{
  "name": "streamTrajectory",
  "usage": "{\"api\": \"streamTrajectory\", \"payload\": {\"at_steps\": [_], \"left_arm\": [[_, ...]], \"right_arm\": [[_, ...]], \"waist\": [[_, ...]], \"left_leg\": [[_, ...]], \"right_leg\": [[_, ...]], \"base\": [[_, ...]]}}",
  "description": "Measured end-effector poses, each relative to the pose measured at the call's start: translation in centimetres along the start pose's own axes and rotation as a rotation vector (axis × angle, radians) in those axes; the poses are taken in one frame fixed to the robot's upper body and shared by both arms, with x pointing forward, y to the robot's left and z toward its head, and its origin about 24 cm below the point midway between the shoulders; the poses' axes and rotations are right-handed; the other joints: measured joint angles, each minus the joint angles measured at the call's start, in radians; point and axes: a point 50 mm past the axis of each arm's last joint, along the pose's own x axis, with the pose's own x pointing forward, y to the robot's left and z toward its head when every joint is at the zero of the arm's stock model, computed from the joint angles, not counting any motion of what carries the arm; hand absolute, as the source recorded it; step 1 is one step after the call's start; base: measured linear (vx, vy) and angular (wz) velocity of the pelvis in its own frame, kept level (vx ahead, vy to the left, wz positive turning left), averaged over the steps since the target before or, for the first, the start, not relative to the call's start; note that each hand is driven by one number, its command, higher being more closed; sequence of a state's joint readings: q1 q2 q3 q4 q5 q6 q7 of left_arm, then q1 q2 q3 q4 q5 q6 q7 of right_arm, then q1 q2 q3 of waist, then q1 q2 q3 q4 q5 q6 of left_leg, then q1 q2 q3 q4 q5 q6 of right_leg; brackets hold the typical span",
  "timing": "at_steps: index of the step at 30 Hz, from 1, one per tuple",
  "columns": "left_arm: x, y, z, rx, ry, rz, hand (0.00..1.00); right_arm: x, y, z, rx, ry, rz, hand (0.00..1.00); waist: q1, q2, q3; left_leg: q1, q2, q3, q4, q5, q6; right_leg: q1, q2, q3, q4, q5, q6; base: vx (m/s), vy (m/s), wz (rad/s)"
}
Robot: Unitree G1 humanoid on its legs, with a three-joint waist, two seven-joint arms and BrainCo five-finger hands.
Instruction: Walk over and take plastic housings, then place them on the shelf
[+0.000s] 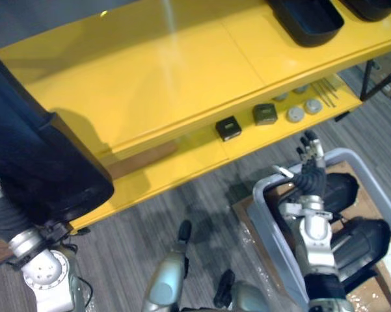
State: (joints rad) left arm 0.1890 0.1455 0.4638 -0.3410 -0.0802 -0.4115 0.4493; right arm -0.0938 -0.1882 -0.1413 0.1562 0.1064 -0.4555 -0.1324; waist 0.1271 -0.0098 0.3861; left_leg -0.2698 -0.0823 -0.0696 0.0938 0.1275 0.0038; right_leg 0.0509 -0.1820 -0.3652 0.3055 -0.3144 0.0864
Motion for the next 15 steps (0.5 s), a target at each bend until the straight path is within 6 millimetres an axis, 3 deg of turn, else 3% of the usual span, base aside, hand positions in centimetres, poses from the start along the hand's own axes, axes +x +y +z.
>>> {"api": "streamTrajectory", "payload": {"at_steps": [1, 2, 3, 4, 5, 6, 7, 8, 10, 11, 12, 15], "left_arm": [[-0.1, 0.1, 0.0, 0.016, -0.004, -0.002, 1.00], [-0.1, 0.5, 0.4, 0.047, -0.022, -0.018, 1.00], [-0.2, 0.9, 0.8, 0.087, -0.040, -0.025, 1.00], [-0.3, 1.1, 0.9, 0.110, -0.049, -0.030, 1.00], [-0.5, 1.3, 0.9, 0.140, -0.053, -0.054, 1.00], [-0.5, 1.4, 1.0, 0.149, -0.058, -0.068, 1.00], [-0.4, 1.4, 1.3, 0.158, -0.078, -0.096, 1.00], [0.0, 1.5, 1.8, 0.162, -0.107, -0.105, 1.00], [0.7, 1.2, 2.3, 0.150, -0.150, -0.107, 1.00], [1.1, 1.0, 2.5, 0.144, -0.168, -0.109, 1.00], [1.3, 0.9, 2.6, 0.137, -0.176, -0.108, 1.00], [2.3, -0.8, 3.0, 0.081, -0.207, -0.129, 1.00]], "right_arm": [[-0.3, -0.2, -0.1, -0.001, 0.008, -0.009, 0.00], [-1.0, -0.6, -0.4, -0.002, 0.028, -0.036, 0.00], [-1.6, -1.0, -0.6, -0.004, 0.043, -0.059, 0.00], [-1.9, -1.3, -0.7, -0.010, 0.048, -0.072, 0.00], [-2.4, -1.8, -0.9, -0.018, 0.065, -0.090, 0.00], [-2.6, -2.1, -0.9, -0.020, 0.069, -0.100, 0.00], [-2.7, -2.6, -0.9, -0.025, 0.071, -0.122, 0.00], [-2.7, -3.1, -0.8, -0.032, 0.065, -0.144, 0.00], [-2.3, -3.9, -0.1, -0.040, 0.030, -0.176, 0.00], [-1.9, -4.2, 0.5, -0.047, -0.001, -0.186, 0.00], [-1.7, -4.3, 0.8, -0.052, -0.017, -0.188, 0.00], [-0.6, -5.2, 3.1, -0.083, -0.120, -0.186, 0.00]], "waist": [[0.000, -0.003, 0.001], [0.000, -0.017, 0.009], [-0.004, -0.021, 0.012], [-0.002, -0.017, 0.015], [-0.006, -0.014, 0.015], [-0.007, -0.014, 0.015], [-0.010, -0.017, 0.014], [-0.020, -0.019, 0.012], [-0.024, -0.021, 0.010], [-0.026, -0.019, 0.011], [-0.027, -0.019, 0.011], [-0.041, -0.009, 0.005]], "left_leg": [[-0.008, -0.008, 0.000, 0.031, -0.019, 0.002], [-0.033, -0.023, 0.029, 0.138, -0.087, 0.033], [-0.046, -0.014, 0.056, 0.209, -0.144, 0.042], [-0.049, -0.010, 0.057, 0.252, -0.175, 0.031], [-0.043, -0.011, 0.047, 0.315, -0.223, 0.043], [-0.036, -0.009, 0.041, 0.335, -0.244, 0.049], [-0.011, -0.003, 0.017, 0.349, -0.271, 0.054], [0.006, -0.001, -0.005, 0.348, -0.285, 0.066], [0.026, 0.000, -0.034, 0.348, -0.296, 0.075], [0.039, 0.000, -0.048, 0.349, -0.304, 0.064], [0.047, 0.000, -0.055, 0.349, -0.308, 0.060], [0.067, -0.002, -0.121, 0.364, -0.332, 0.033]], "right_leg": [[0.008, -0.007, -0.009, 0.003, -0.009, -0.006], [0.037, -0.024, -0.024, 0.006, -0.024, -0.020], [0.049, -0.022, -0.024, 0.057, -0.024, -0.024], [0.033, -0.030, -0.019, 0.133, -0.023, -0.038], [-0.029, -0.052, 0.013, 0.323, 0.008, -0.115], [-0.061, -0.057, 0.035, 0.401, 0.044, -0.167], [-0.120, -0.058, 0.086, 0.537, 0.161, -0.183], [-0.177, -0.061, 0.124, 0.634, 0.200, -0.159], [-0.233, -0.049, 0.146, 0.616, 0.109, -0.107], [-0.260, -0.038, 0.161, 0.542, 0.082, -0.073], [-0.271, -0.031, 0.174, 0.491, 0.076, -0.062], [-0.303, 0.029, 0.298, 0.225, 0.093, -0.016]], "base": [[0.09, 0.066, 0.21], [0.12, 0.060, 0.20], [0.15, 0.051, 0.18], [0.17, 0.072, 0.14], [0.16, 0.092, 0.14], [0.26, 0.157, 0.22], [0.28, 0.097, 0.32], [0.30, 0.079, 0.37], [0.24, 0.061, 0.40], [0.23, 0.069, 0.35], [0.23, 0.050, 0.32], [0.23, -0.009, 0.61]]}}
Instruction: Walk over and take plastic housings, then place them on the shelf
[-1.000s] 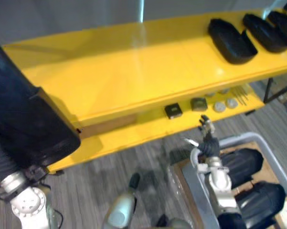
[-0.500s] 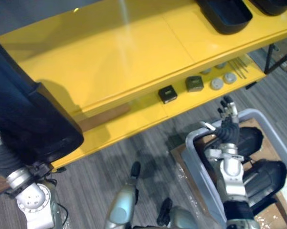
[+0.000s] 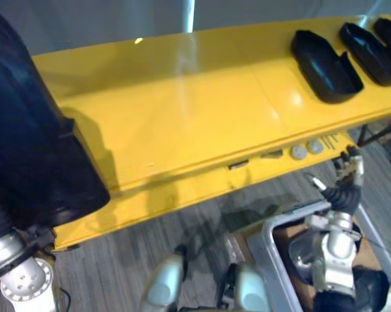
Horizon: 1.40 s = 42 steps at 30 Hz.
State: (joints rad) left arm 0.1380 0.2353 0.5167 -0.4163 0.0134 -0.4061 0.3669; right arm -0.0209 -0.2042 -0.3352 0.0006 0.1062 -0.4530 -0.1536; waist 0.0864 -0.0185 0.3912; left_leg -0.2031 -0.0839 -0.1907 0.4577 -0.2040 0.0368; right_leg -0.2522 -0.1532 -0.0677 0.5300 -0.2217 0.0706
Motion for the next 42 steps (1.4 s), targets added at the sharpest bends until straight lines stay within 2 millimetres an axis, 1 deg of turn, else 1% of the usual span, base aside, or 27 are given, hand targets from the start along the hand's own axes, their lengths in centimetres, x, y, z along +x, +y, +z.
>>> {"api": "streamTrajectory", "payload": {"at_steps": [1, 2, 3, 4, 5, 6, 7, 8, 9, 10, 11, 13, 15, 18, 19, 24, 27, 29, 31, 34, 36, 37, 38, 39, 40, 41, 42], "left_arm": [[0.1, -0.3, 0.0, -0.013, 0.000, -0.002, 1.00], [0.0, -1.0, -0.1, -0.042, 0.013, -0.015, 1.00], [-0.1, -1.1, -0.1, -0.046, 0.017, -0.022, 1.00], [-0.2, -1.2, -0.1, -0.048, 0.023, -0.032, 1.00], [-0.5, -1.5, -0.2, -0.052, 0.034, -0.061, 1.00], [-0.6, -1.7, -0.2, -0.063, 0.038, -0.069, 1.00], [-0.7, -2.3, -0.1, -0.086, 0.038, -0.085, 1.00], [-0.5, -3.6, 0.3, -0.131, 0.015, -0.113, 1.00], [-0.4, -4.1, 0.4, -0.151, 0.006, -0.123, 1.00], [-0.3, -4.9, 0.6, -0.179, -0.006, -0.133, 1.00], [-0.1, -5.6, 0.9, -0.200, -0.020, -0.137, 1.00], [0.3, -5.6, 1.0, -0.189, -0.041, -0.121, 1.00], [0.2, -5.2, 0.8, -0.174, -0.027, -0.092, 1.00], [0.2, -4.7, 0.6, -0.155, -0.019, -0.081, 1.00], [0.2, -4.5, 0.5, -0.145, -0.017, -0.075, 1.00], [0.1, -4.4, 0.4, -0.139, -0.012, -0.093, 1.00], [0.2, -4.6, 0.0, -0.131, 0.032, -0.129, 1.00], [0.1, -4.8, -0.8, -0.165, 0.130, -0.164, 1.00], [0.1, -4.9, -1.4, -0.175, 0.199, -0.190, 1.00], [-0.1, -5.8, -3.5, -0.217, 0.372, -0.280, 1.00], [-0.4, -7.5, -6.1, -0.279, 0.558, -0.334, 1.00], [-0.4, -7.9, -6.9, -0.292, 0.609, -0.342, 1.00], [-0.3, -8.5, -8.3, -0.306, 0.692, -0.353, 1.00], [-0.5, -9.5, -10.6, -0.316, 0.843, -0.369, 1.00], [-0.6, -9.7, -11.5, -0.318, 0.902, -0.368, 1.00], [-0.8, -10.0, -13.0, -0.313, 1.001, -0.360, 1.00], [-1.0, -10.1, -13.6, -0.300, 1.042, -0.360, 1.00]], "right_arm": [[0.2, -0.2, 0.2, -0.007, -0.011, 0.001, 0.00], [0.7, -0.6, 1.0, -0.014, -0.036, -0.007, 0.00], [0.9, -0.8, 1.4, -0.012, -0.050, -0.010, 0.00], [1.1, -0.8, 1.7, 0.002, -0.064, -0.013, 0.00], [1.6, -0.8, 2.1, 0.018, -0.083, -0.013, 0.00], [1.8, -0.8, 2.2, 0.017, -0.085, -0.012, 0.00], [2.2, -0.8, 2.5, 0.023, -0.101, -0.014, 0.00], [2.8, -0.9, 2.9, 0.032, -0.123, -0.020, 0.00], [3.0, -0.9, 3.1, 0.039, -0.131, -0.020, 0.00], [3.1, -0.8, 3.1, 0.042, -0.132, -0.016, 0.00], [3.2, -0.7, 3.2, 0.044, -0.137, -0.009, 0.00], [3.3, -0.5, 3.6, 0.060, -0.154, 0.015, 0.00], [3.3, -0.3, 4.7, 0.081, -0.204, 0.060, 0.00], [3.1, -0.2, 5.9, 0.082, -0.268, 0.085, 0.00], [3.0, -0.1, 6.4, 0.085, -0.295, 0.088, 0.00], [2.9, -0.2, 7.0, 0.028, -0.330, 0.055, 0.00], [2.5, -0.3, 7.4, -0.016, -0.336, 0.021, 0.00], [2.3, -1.4, 7.4, -0.049, -0.308, -0.013, 0.00], [2.2, -2.3, 7.1, -0.082, -0.271, -0.033, 0.00], [1.7, -3.1, 6.4, -0.103, -0.203, -0.040, 0.00], [1.3, -3.4, 5.8, -0.093, -0.156, -0.024, 0.00], [1.2, -3.3, 5.7, -0.092, -0.147, -0.016, 0.00], [1.2, -3.2, 5.6, -0.084, -0.137, -0.002, 0.00], [1.1, -3.0, 5.4, -0.064, -0.123, 0.023, 0.00], [1.1, -2.9, 5.3, -0.061, -0.120, 0.034, 0.00], [1.0, -2.5, 5.2, -0.056, -0.113, 0.059, 0.00], [1.0, -2.4, 5.0, -0.054, -0.106, 0.067, 0.00]], "waist": [[-0.002, -0.002, -0.001], [0.000, -0.015, -0.010], [0.009, -0.026, -0.017], [0.016, -0.040, -0.029], [0.018, -0.058, -0.043], [0.016, -0.057, -0.047], [0.009, -0.044, -0.050], [-0.016, -0.018, -0.051], [-0.021, -0.009, -0.048], [-0.024, -0.003, -0.050], [-0.028, 0.006, -0.054], [-0.040, 0.008, -0.054], [-0.046, 0.010, -0.054], [-0.055, 0.014, -0.059], [-0.069, 0.014, -0.060], [-0.073, 0.019, -0.068], [-0.074, 0.032, -0.096], [-0.086, 0.046, -0.123], [-0.101, 0.050, -0.139], [-0.124, 0.054, -0.156], [-0.143, 0.054, -0.177], [-0.147, 0.054, -0.177], [-0.159, 0.054, -0.177], [-0.166, 0.052, -0.182], [-0.172, 0.051, -0.182], [-0.191, 0.051, -0.183], [-0.200, 0.050, -0.184]], "left_leg": [[0.007, -0.003, -0.015, 0.002, -0.002, -0.003], [0.022, -0.015, -0.032, -0.003, -0.006, -0.011], [0.029, -0.021, -0.032, -0.009, -0.009, -0.017], [0.028, -0.028, -0.032, -0.010, -0.014, -0.024], [0.022, -0.034, -0.020, -0.008, -0.027, -0.048], [0.011, -0.029, -0.010, 0.001, -0.033, -0.057], [-0.015, -0.005, 0.020, 0.006, -0.037, -0.074], [-0.050, 0.059, 0.132, -0.014, -0.038, -0.082], [-0.051, 0.079, 0.157, -0.025, -0.032, -0.080], [-0.047, 0.096, 0.190, -0.045, -0.017, -0.091], [-0.037, 0.102, 0.207, -0.054, -0.014, -0.093], [-0.012, 0.110, 0.244, -0.041, -0.014, -0.092], [0.042, 0.120, 0.290, -0.030, -0.030, -0.071], [0.066, 0.125, 0.311, -0.037, -0.041, -0.064], [0.064, 0.124, 0.311, -0.052, -0.041, -0.064], [0.066, 0.124, 0.316, -0.075, -0.039, -0.062], [0.084, 0.121, 0.337, -0.112, -0.023, -0.061], [0.103, 0.119, 0.349, -0.142, -0.012, -0.063], [0.118, 0.118, 0.358, -0.164, -0.004, -0.065], [0.161, 0.124, 0.391, -0.206, 0.006, -0.070], [0.179, 0.124, 0.415, -0.235, 0.016, -0.070], [0.189, 0.123, 0.422, -0.244, 0.020, -0.070], [0.200, 0.122, 0.428, -0.253, 0.024, -0.070], [0.218, 0.122, 0.451, -0.264, 0.025, -0.070], [0.223, 0.122, 0.457, -0.271, 0.027, -0.070], [0.227, 0.121, 0.464, -0.277, 0.031, -0.069], [0.229, 0.120, 0.469, -0.281, 0.032, -0.069]], "right_leg": [[0.006, 0.003, 0.007, -0.018, 0.009, 0.015], [0.030, 0.000, 0.013, -0.059, 0.024, 0.033], [0.042, -0.003, 0.013, -0.081, 0.029, 0.035], [0.054, -0.005, 0.011, -0.112, 0.047, 0.023], [0.091, -0.005, -0.005, -0.163, 0.112, 0.008], [0.103, -0.009, -0.029, -0.183, 0.096, 0.028], [0.108, -0.002, -0.056, -0.205, 0.094, 0.031], [0.105, 0.008, -0.109, -0.226, 0.094, 0.030], [0.103, 0.011, -0.118, -0.224, 0.094, 0.029], [0.097, 0.013, -0.118, -0.221, 0.093, 0.027], [0.098, 0.016, -0.111, -0.218, 0.093, 0.026], [0.107, 0.020, -0.080, -0.207, 0.091, 0.023], [0.139, 0.030, -0.027, -0.218, 0.092, 0.023], [0.161, 0.036, -0.010, -0.254, 0.105, 0.026], [0.164, 0.037, -0.011, -0.280, 0.119, 0.028], [0.166, 0.040, -0.010, -0.304, 0.134, 0.030], [0.164, 0.037, -0.001, -0.315, 0.139, 0.029], [0.165, 0.038, 0.015, -0.322, 0.143, 0.028], [0.169, 0.040, 0.019, -0.332, 0.150, 0.025], [0.185, 0.050, 0.047, -0.357, 0.166, 0.023], [0.188, 0.054, 0.069, -0.380, 0.182, 0.023], [0.192, 0.056, 0.073, -0.387, 0.190, 0.024], [0.203, 0.056, 0.077, -0.398, 0.197, 0.024], [0.205, 0.059, 0.101, -0.403, 0.201, 0.025], [0.205, 0.060, 0.108, -0.403, 0.202, 0.024], [0.204, 0.059, 0.114, -0.405, 0.206, 0.026], [0.203, 0.060, 0.121, -0.408, 0.209, 0.026]], "base": [[0.29, -0.097, 0.92], [0.24, -0.146, 0.67], [0.23, -0.173, 0.58], [0.25, -0.260, 0.49], [0.16, -0.187, 0.51], [0.17, -0.235, 0.60], [0.07, -0.207, 0.76], [0.07, -0.246, 0.75], [0.03, -0.189, 0.59], [0.04, -0.129, 0.04], [0.05, -0.088, -0.27], [0.05, -0.015, -0.50], [0.04, 0.053, -0.69], [0.00, 0.048, -0.36], [-0.03, 0.027, -0.01], [-0.06, 0.013, -0.03], [-0.01, -0.007, -0.13], [0.02, -0.014, -0.15], [0.05, -0.018, -0.19], [0.03, -0.016, -0.30], [0.00, 0.000, -0.33], [-0.01, 0.008, -0.24], [-0.03, 0.019, -0.37], [-0.04, 0.021, -0.37], [-0.06, 0.021, -0.37], [-0.04, 0.008, -0.19], [-0.05, 0.008, -0.21]]}}
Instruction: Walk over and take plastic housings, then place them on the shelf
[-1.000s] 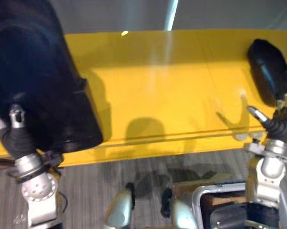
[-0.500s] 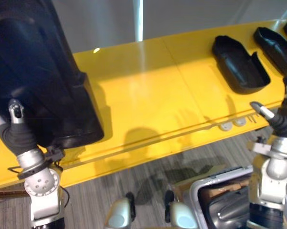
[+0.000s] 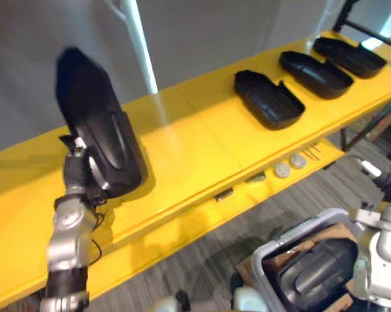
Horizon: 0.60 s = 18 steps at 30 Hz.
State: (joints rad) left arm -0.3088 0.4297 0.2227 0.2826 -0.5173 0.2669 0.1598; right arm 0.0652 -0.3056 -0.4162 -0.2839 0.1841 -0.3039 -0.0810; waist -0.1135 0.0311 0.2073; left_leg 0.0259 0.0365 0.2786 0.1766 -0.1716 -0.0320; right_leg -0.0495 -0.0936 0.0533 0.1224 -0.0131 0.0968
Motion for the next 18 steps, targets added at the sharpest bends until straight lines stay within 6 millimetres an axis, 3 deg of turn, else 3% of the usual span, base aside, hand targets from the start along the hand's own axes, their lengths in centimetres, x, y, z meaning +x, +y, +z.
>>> {"api": "streamTrajectory", "payload": {"at_steps": [2, 15, 16, 18], "left_arm": [[1.1, -0.2, -1.5, 0.011, 0.107, 0.031, 1.00], [3.3, -2.5, -0.7, 0.186, 0.204, 0.091, 1.00], [3.4, -2.6, -0.6, 0.189, 0.207, 0.098, 0.00], [3.6, -2.6, -0.5, 0.226, 0.220, 0.126, 0.00]], "right_arm": [[-0.3, 0.7, -1.0, 0.013, 0.047, 0.040, 0.00], [-1.4, 3.7, -3.2, 0.134, 0.160, 0.112, 0.00], [-1.5, 3.8, -3.2, 0.136, 0.162, 0.111, 0.00], [-1.5, 4.1, -3.5, 0.144, 0.174, 0.113, 0.00]], "waist": [[-0.023, -0.002, -0.001], [-0.045, 0.001, -0.004], [-0.046, 0.001, -0.004], [-0.048, 0.001, -0.005]], "left_leg": [[0.006, 0.000, 0.012, -0.013, 0.007, -0.001], [0.032, 0.000, 0.012, -0.053, 0.038, -0.011], [0.032, 0.000, 0.012, -0.056, 0.041, -0.010], [0.034, -0.002, 0.017, -0.070, 0.051, -0.011]], "right_leg": [[0.002, 0.001, 0.009, -0.016, 0.010, -0.001], [0.015, 0.008, 0.011, -0.034, 0.025, -0.009], [0.015, 0.008, 0.012, -0.036, 0.027, -0.010], [0.015, 0.009, 0.015, -0.051, 0.038, -0.009]], "base": [[-0.04, 0.002, -0.17], [0.00, -0.005, 0.00], [0.00, 0.000, 0.00], [-0.03, -0.006, -0.05]]}}
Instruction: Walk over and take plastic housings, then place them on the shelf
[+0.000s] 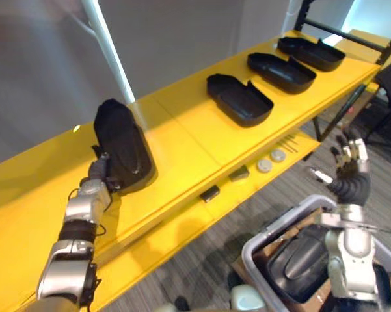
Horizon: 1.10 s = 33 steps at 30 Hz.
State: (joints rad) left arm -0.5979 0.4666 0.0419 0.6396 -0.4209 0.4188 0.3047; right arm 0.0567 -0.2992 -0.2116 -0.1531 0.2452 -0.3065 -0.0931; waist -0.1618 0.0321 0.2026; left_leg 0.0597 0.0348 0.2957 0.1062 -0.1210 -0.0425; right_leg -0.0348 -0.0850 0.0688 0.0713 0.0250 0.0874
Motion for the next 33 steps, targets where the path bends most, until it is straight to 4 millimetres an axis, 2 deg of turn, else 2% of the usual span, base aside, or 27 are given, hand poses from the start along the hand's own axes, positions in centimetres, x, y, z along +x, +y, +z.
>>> {"api": "streamTrajectory", "payload": {"at_steps": [12, 28, 33], "left_arm": [[0.3, 0.1, 0.1, -0.027, 0.034, 0.032, 0.00], [-0.3, -0.7, 0.2, -0.413, -0.008, -0.076, 0.00], [-0.6, -0.6, 0.1, -0.506, -0.044, -0.074, 0.00]], "right_arm": [[0.0, 0.2, -0.2, 0.026, 0.010, -0.018, 0.00], [-0.1, 0.6, -0.4, 0.036, 0.008, 0.001, 0.00], [-0.3, 1.0, -0.5, 0.041, 0.008, 0.031, 0.00]], "waist": [[-0.011, -0.001, -0.001], [-0.010, -0.015, -0.010], [-0.010, -0.033, -0.020]], "left_leg": [[0.008, -0.005, 0.017, -0.010, 0.004, 0.004], [0.011, -0.008, 0.012, -0.021, 0.007, 0.005], [0.012, -0.010, 0.005, -0.030, 0.013, 0.006]], "right_leg": [[0.002, -0.003, 0.016, -0.014, 0.013, 0.004], [0.020, -0.006, 0.012, -0.048, 0.029, 0.008], [0.024, -0.008, 0.004, -0.055, 0.031, 0.009]], "base": [[-0.01, 0.001, -0.04], [0.00, 0.000, 0.00], [0.00, -0.005, 0.05]]}}
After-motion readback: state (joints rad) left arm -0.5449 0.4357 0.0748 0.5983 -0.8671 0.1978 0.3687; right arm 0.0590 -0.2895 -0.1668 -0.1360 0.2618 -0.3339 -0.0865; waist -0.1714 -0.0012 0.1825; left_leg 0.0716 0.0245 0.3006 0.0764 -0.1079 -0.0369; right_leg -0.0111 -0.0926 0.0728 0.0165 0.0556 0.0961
